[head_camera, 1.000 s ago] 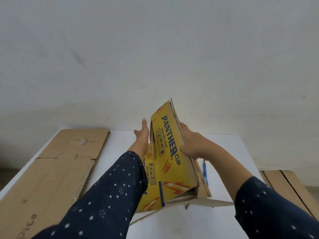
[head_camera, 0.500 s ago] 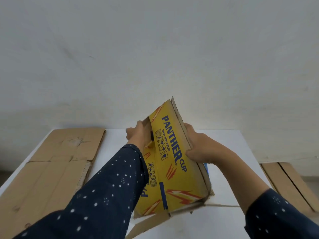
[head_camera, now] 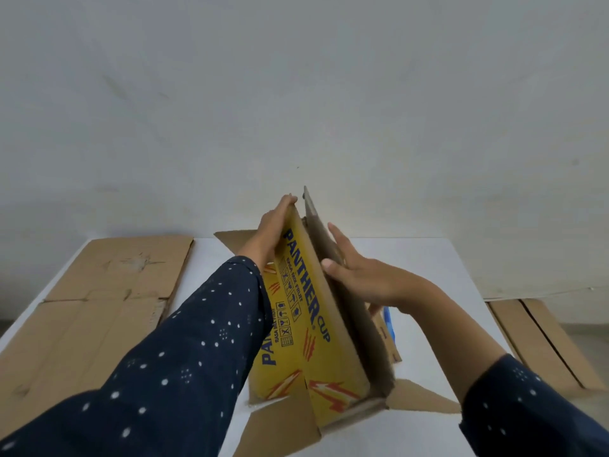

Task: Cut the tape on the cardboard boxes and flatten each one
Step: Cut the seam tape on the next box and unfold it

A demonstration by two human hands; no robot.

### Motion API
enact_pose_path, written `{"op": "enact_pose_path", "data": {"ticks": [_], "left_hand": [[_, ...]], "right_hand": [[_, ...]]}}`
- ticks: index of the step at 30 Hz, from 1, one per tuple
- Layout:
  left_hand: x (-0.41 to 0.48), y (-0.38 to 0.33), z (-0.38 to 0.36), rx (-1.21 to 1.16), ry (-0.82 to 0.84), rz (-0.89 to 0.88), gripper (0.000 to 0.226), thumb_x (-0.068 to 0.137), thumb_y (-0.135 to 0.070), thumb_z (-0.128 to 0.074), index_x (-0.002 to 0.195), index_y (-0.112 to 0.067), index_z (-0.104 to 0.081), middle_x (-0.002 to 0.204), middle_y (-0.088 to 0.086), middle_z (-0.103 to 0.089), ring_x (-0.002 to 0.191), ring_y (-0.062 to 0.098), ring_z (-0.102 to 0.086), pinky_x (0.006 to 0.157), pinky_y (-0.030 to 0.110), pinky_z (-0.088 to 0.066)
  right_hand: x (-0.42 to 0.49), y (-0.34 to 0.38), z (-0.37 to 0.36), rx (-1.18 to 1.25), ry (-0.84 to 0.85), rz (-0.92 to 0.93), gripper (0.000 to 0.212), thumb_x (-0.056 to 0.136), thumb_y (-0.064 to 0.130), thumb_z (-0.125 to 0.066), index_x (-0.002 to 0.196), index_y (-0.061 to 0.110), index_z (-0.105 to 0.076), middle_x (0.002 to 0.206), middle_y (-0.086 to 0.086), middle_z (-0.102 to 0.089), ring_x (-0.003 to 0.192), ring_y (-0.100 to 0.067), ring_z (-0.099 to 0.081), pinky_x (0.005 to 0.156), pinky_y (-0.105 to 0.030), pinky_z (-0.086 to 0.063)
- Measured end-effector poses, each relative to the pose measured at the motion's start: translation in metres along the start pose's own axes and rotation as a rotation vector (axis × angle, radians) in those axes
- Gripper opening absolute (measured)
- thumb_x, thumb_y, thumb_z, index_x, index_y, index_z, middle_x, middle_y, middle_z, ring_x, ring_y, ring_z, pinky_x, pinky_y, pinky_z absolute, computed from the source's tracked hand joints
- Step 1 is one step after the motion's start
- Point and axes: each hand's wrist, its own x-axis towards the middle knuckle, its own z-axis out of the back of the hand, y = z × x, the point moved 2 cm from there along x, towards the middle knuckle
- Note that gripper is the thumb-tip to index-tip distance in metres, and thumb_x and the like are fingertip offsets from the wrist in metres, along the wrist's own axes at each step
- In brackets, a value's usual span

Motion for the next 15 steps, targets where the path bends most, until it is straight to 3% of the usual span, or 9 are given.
{"op": "enact_pose_path", "data": {"ticks": [2,5,6,8,10,11,14,15], "left_hand": [[-0.005,0.004,0.004,0.023,-0.009,0.012,0.057,0.08,-0.069,-0.055,0.101,-0.015,-0.059,0.075,0.006,-0.06,0.071,0.024,-0.059,0.07,0.035,-0.044],[-0.016,0.007,0.011,-0.035,0.01,0.05,0.047,0.072,-0.063,-0.054,0.093,-0.021,-0.05,0.087,0.004,-0.048,0.072,0.021,-0.048,0.07,0.034,-0.039],[-0.02,0.009,0.014,-0.051,-0.008,0.049,0.047,0.072,-0.061,-0.052,0.095,-0.021,-0.049,0.091,0.005,-0.047,0.073,0.021,-0.046,0.071,0.035,-0.039],[-0.025,0.016,0.02,-0.028,-0.044,0.054,0.071,0.064,-0.068,-0.053,0.114,-0.018,-0.053,0.107,0.007,-0.051,0.087,0.022,-0.051,0.08,0.037,-0.042],[-0.031,0.03,0.02,0.059,-0.046,0.094,0.1,0.055,-0.076,-0.058,0.133,-0.015,-0.053,0.125,0.008,-0.056,0.111,0.028,-0.056,0.095,0.043,-0.046],[-0.035,0.038,0.018,0.111,-0.042,0.124,0.099,0.053,-0.074,-0.061,0.132,-0.014,-0.055,0.132,0.009,-0.056,0.118,0.032,-0.056,0.1,0.045,-0.046],[-0.048,0.059,0.009,0.25,-0.053,0.164,0.045,0.068,-0.043,-0.061,0.101,-0.012,-0.063,0.124,0.01,-0.058,0.108,0.03,-0.055,0.095,0.041,-0.045],[-0.051,0.066,0.006,0.304,-0.05,0.176,0.03,0.077,-0.027,-0.058,0.1,-0.008,-0.064,0.121,0.01,-0.057,0.105,0.029,-0.053,0.09,0.039,-0.045]], "right_hand": [[0.002,-0.006,0.006,-0.023,-0.075,-0.028,0.071,0.105,0.036,-0.039,0.15,0.051,0.012,0.157,-0.007,-0.034,0.117,-0.032,-0.058,0.064,-0.032,-0.058],[0.01,-0.014,0.013,-0.177,-0.238,-0.008,0.09,0.092,0.02,-0.056,0.152,0.048,0.006,0.136,-0.018,-0.055,0.107,-0.034,-0.062,0.088,-0.047,-0.055],[0.014,-0.014,0.016,-0.226,-0.291,0.008,0.093,0.089,0.023,-0.06,0.153,0.046,0.004,0.132,-0.014,-0.058,0.104,-0.031,-0.062,0.091,-0.047,-0.053],[0.023,-0.013,0.019,-0.163,-0.327,0.058,0.088,0.089,0.038,-0.066,0.154,0.044,-0.006,0.131,-0.003,-0.056,0.108,-0.026,-0.06,0.092,-0.04,-0.051],[0.032,-0.009,0.018,0.035,-0.264,0.078,0.068,0.093,0.055,-0.056,0.151,0.045,-0.023,0.131,0.002,-0.055,0.112,-0.022,-0.058,0.086,-0.036,-0.054],[0.038,-0.008,0.017,0.098,-0.228,0.06,0.059,0.094,0.06,-0.049,0.148,0.045,-0.029,0.133,0.002,-0.054,0.111,-0.021,-0.058,0.082,-0.037,-0.057],[0.054,-0.018,0.008,0.126,-0.124,-0.029,0.057,0.096,0.063,-0.04,0.148,0.04,-0.033,0.139,0.001,-0.05,0.097,-0.018,-0.064,0.071,-0.037,-0.061],[0.06,-0.025,0.003,0.087,-0.086,-0.05,0.058,0.096,0.06,-0.044,0.149,0.038,-0.032,0.14,0.0,-0.048,0.096,-0.018,-0.065,0.07,-0.036,-0.061]]}}
